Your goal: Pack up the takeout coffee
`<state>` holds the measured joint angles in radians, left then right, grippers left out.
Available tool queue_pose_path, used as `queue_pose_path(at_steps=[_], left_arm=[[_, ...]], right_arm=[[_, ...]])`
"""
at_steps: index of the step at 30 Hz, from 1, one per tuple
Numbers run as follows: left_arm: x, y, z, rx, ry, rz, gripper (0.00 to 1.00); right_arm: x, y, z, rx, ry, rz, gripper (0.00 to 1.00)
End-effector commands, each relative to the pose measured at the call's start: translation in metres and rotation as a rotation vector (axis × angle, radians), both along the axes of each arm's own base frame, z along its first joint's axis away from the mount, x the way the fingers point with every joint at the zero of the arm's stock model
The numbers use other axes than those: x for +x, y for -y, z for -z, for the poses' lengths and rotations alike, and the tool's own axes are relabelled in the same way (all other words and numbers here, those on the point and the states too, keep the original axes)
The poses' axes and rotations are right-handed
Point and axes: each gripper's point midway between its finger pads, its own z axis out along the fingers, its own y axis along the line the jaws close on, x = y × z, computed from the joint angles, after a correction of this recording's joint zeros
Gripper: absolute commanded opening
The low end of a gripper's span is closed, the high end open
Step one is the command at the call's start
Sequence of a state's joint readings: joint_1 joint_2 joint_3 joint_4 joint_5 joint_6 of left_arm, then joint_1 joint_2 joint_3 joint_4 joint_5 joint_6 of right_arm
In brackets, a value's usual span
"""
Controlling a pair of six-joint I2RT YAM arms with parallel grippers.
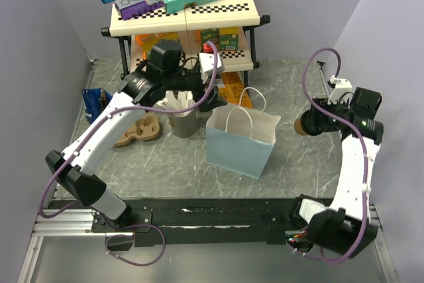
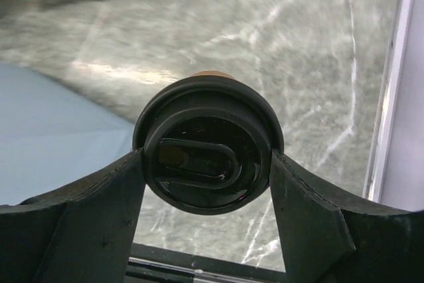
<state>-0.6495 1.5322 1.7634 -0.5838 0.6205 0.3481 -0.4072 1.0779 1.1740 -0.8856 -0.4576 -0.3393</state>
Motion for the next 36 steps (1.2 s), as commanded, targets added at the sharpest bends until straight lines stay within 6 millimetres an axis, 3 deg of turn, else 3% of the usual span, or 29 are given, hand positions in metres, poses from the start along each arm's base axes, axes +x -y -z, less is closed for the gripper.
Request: queue_pose_path(at_steps=[1,2,6,11,17,23,28,31,36], left_arm=[[0.01,0.004,-0.013,-0.029,0.075,0.11,0.94],[0.012,0.005,0.002,0.006,0.061,0.149,0.92],[0.011,0.017,0.01,0.006,0.06,0.253,0.88],[0.023,0.033,0.02,-0.002,0.049,0.32,0.8],[0.019,0.047,0.029,-0.026,-0.017,0.393,0.74],[-0.007,0.052,0.05,0.031,-0.033,0.465,0.71],[-0.022,0.061,0.077,0.109,-0.019,0.494,0.66],[-0.016,0.069,0.09,0.132,-0.044,0.463,0.6],[-0.005,0.079,0.093,0.118,-0.083,0.428,0.47]], right_arm=[[-0.017,-0.033,-0.041,0.027,0.136,-0.129,0.0],[-0.025,-0.041,-0.046,0.038,0.151,-0.16,0.0],[-0.045,-0.079,-0.075,0.09,0.251,-0.346,0.0],[-0.06,-0.096,-0.082,0.079,0.297,-0.433,0.0],[-0.071,-0.095,-0.084,0.014,0.31,-0.454,0.0],[-0.059,-0.081,-0.08,0.011,0.29,-0.345,0.0],[-0.052,-0.08,-0.081,0.044,0.279,-0.326,0.0],[-0.051,-0.079,-0.084,0.047,0.287,-0.317,0.0],[-0.051,-0.069,-0.087,0.01,0.292,-0.253,0.0]])
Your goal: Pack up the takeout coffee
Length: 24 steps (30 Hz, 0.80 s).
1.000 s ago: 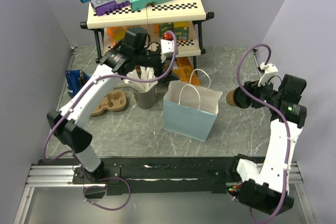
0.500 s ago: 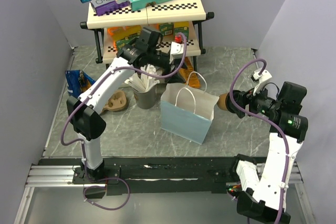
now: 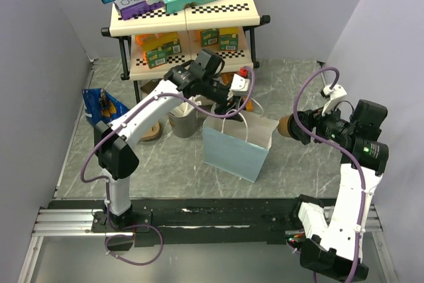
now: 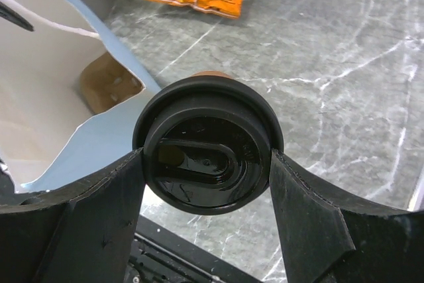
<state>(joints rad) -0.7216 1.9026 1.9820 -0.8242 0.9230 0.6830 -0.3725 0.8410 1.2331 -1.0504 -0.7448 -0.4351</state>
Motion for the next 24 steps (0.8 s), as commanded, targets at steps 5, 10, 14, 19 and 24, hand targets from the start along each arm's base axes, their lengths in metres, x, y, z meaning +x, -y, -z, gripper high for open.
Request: queue_pose_path(at_steps=[5,10,14,19,24], left_arm=[[0.011,0.004,0.002,0.001,0.01,-0.021,0.4],[0.011,-0.006,0.009,0.052,0.033,-0.028,0.24],[0.008,-0.009,0.005,0.059,0.037,-0.034,0.19],[0.01,-0.01,-0.014,0.03,0.038,-0.085,0.01],[0.026,-0.005,-0.049,-0.052,0.09,-0.188,0.01]], right_arm=[[0.005,0.012,-0.043,-0.02,0.133,0.127,0.0],[0.002,-0.004,-0.091,0.008,0.239,0.053,0.0],[-0.004,-0.022,-0.121,0.033,0.301,-0.043,0.0],[-0.007,-0.029,-0.144,0.018,0.362,-0.092,0.0],[-0.003,-0.036,-0.145,0.038,0.342,-0.169,0.0]])
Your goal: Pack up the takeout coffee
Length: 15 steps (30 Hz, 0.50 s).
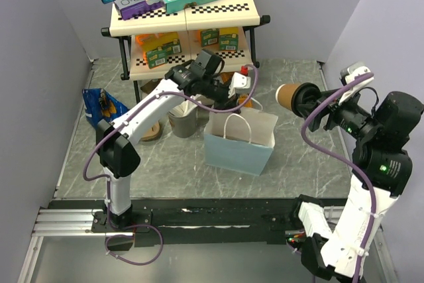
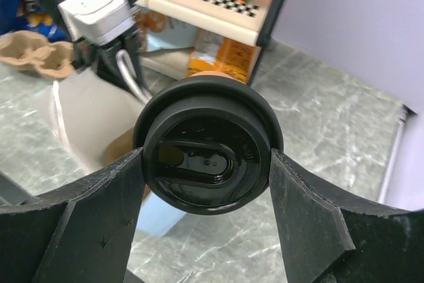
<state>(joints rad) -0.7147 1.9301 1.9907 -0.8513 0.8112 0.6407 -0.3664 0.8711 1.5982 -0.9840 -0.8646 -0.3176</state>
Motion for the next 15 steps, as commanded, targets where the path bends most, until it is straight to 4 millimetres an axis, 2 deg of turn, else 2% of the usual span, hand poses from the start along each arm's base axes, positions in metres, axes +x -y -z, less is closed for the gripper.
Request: queue_pose_path(at_steps=[1,3,5,7,8,9,11,12,13,15], left_arm=[[0.012,0.003,-0.077,-0.152,0.134,-0.1,0.01],[0.025,0.003,-0.098,-0.195,0.189,-0.179,0.01],[0.03,-0.001,-0.111,-0.223,0.241,-0.213,0.01],[0.04,-0.001,-0.123,-0.264,0.313,-0.264,0.01],[0.039,-0.003,-0.118,-0.261,0.308,-0.281,0.01],[0.04,-0.002,-0.117,-0.265,0.312,-0.291,0.01],[0.041,0.001,-0.107,-0.247,0.296,-0.3,0.01],[0.04,0.002,-0.103,-0.237,0.293,-0.3,0.01],[0.042,0.003,-0.099,-0.229,0.302,-0.315,0.01],[0.039,0.006,-0.082,-0.199,0.317,-0.312,0.01]], right_arm=[[0.005,-0.012,-0.015,0.005,0.011,-0.111,0.0],[0.005,-0.014,-0.017,0.012,-0.004,-0.133,0.0],[0.0,-0.018,-0.025,-0.005,0.029,-0.16,0.0],[-0.007,-0.023,-0.028,-0.023,0.059,-0.188,0.08],[-0.009,-0.025,-0.027,-0.028,0.065,-0.199,0.08],[-0.013,-0.027,-0.026,-0.034,0.07,-0.203,0.0],[-0.014,-0.026,-0.02,-0.04,0.073,-0.192,0.0],[-0.02,-0.028,-0.019,-0.059,0.097,-0.195,0.0],[-0.018,-0.026,-0.01,-0.081,0.101,-0.199,0.0],[-0.021,-0.025,-0.004,-0.108,0.116,-0.189,0.0]])
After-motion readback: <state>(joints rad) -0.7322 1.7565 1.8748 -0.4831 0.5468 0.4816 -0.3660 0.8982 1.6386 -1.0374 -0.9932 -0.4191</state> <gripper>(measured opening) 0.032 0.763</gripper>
